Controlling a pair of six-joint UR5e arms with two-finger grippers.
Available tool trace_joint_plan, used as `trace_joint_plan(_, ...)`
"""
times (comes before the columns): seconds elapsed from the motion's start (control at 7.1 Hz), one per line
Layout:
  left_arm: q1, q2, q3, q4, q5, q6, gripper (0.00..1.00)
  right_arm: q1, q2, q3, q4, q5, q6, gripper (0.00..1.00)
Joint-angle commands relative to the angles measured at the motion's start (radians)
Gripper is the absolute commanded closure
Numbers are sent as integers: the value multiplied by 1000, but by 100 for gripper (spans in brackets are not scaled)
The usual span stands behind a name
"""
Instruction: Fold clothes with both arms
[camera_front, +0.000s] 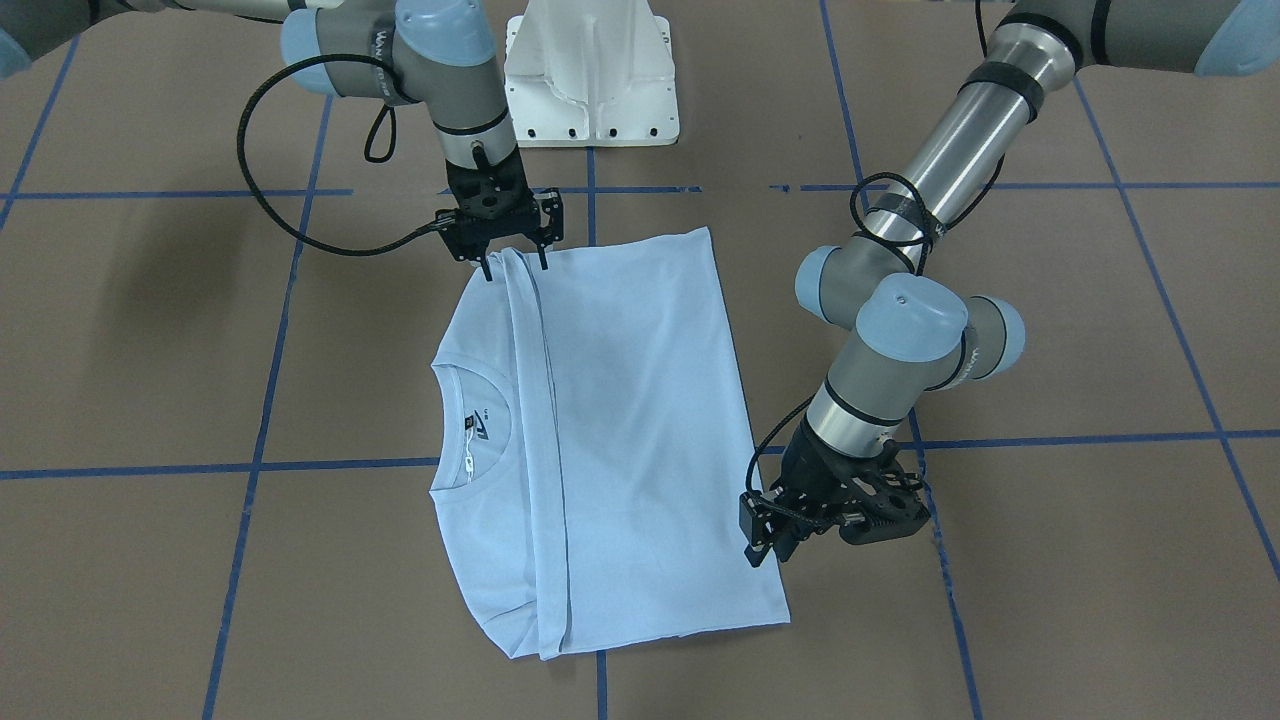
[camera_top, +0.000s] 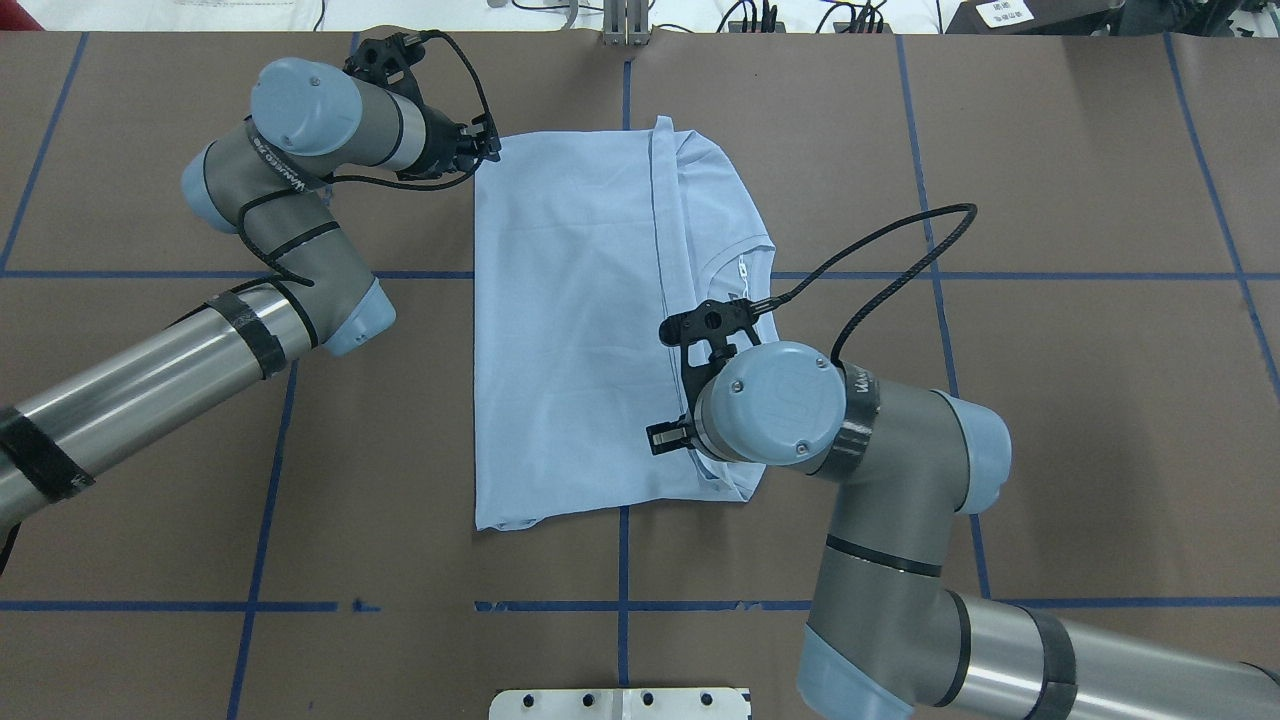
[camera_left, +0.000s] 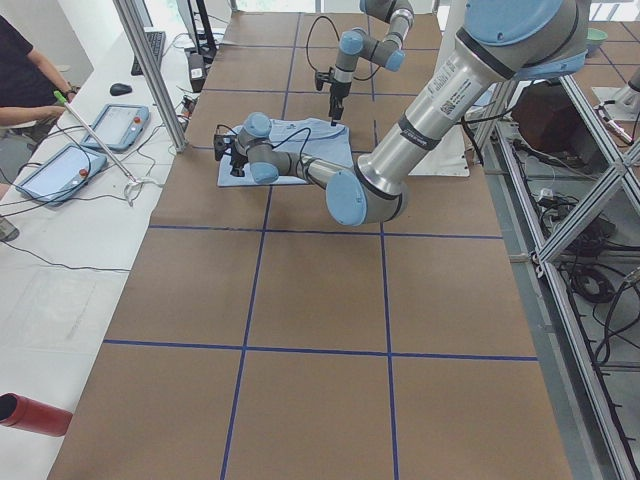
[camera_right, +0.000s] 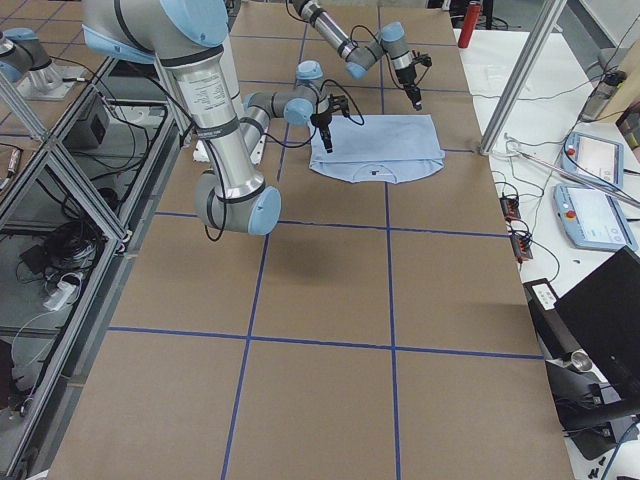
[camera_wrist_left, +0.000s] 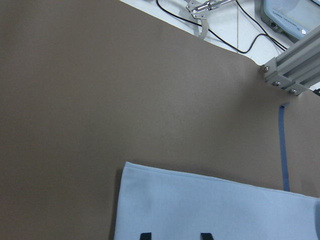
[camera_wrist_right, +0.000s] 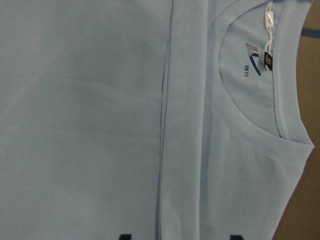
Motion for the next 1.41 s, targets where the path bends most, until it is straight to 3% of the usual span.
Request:
trace_joint_plan(0.0, 0, 4, -2, 1, -1, -3, 54, -12, 105, -124, -88, -33, -84, 27)
trace_joint_plan(0.14, 0, 4, -2, 1, -1, -3, 53, -19, 140, -141, -178, -34, -93, 26)
trace_joint_plan(0.99, -2, 6, -22, 3, -1, -6, 51, -42, 103, -149, -247, -68, -123, 23)
trace_joint_plan(1.27, 0, 6, -22, 3, -1, -6, 51, 3, -39, -18, -247, -65, -230, 23)
